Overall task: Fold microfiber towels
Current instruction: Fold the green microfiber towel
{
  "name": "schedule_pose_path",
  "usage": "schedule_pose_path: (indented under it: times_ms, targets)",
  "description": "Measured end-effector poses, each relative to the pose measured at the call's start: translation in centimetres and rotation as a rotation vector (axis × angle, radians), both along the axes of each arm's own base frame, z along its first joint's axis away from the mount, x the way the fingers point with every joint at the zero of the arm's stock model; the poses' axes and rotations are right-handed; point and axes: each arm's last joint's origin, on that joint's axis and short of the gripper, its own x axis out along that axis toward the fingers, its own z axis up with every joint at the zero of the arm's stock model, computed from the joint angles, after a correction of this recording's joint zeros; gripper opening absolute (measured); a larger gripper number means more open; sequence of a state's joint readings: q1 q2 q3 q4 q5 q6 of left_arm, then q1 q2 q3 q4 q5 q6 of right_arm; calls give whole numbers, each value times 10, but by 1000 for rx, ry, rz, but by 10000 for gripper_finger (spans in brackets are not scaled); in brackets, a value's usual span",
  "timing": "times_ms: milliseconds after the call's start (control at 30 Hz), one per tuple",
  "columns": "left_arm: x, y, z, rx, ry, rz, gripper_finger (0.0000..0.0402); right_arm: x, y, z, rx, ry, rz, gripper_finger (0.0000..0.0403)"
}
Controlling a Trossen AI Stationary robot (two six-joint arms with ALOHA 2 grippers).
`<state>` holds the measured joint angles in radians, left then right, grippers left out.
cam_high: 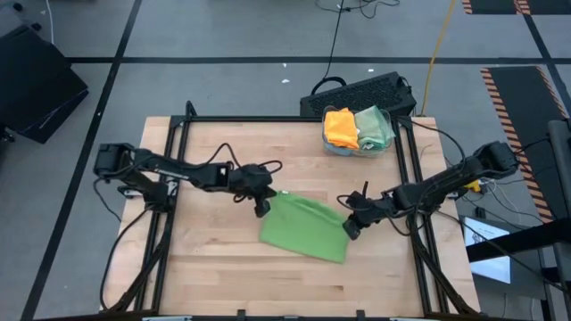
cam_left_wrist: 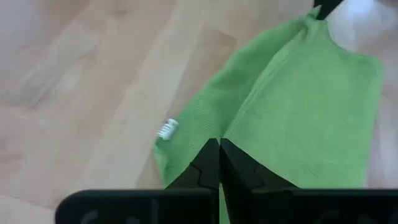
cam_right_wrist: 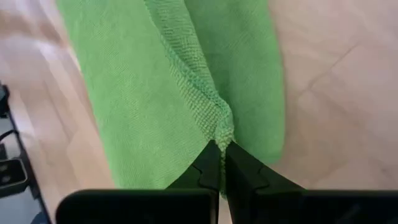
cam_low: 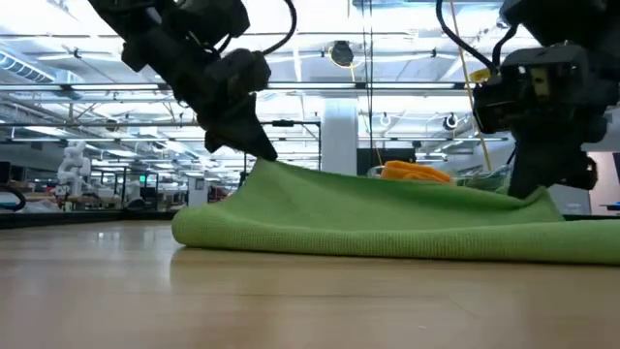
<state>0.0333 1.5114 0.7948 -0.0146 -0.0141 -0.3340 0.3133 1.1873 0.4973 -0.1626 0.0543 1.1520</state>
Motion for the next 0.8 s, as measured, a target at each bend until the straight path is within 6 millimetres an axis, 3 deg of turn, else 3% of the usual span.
schedule_pose_path:
  times_ms: [200,400,533,633,800]
  targets:
    - [3,7,-12,9,43,44,23,1,-9,-2,-29,20,-17,32]
    - [6,9,-14,51,30,115,119,0,-17,-2,-3,49,-80,105]
    - [-2,10,-1,-105,8,184,173,-4,-17,4,100,55,-107,136]
    - [-9,0,3,-279,57,206,188,-12,-17,10,142,76,-156,142]
    - [-19,-37,-3,-473,192,270,177,-20,-18,20,152,42,-159,143]
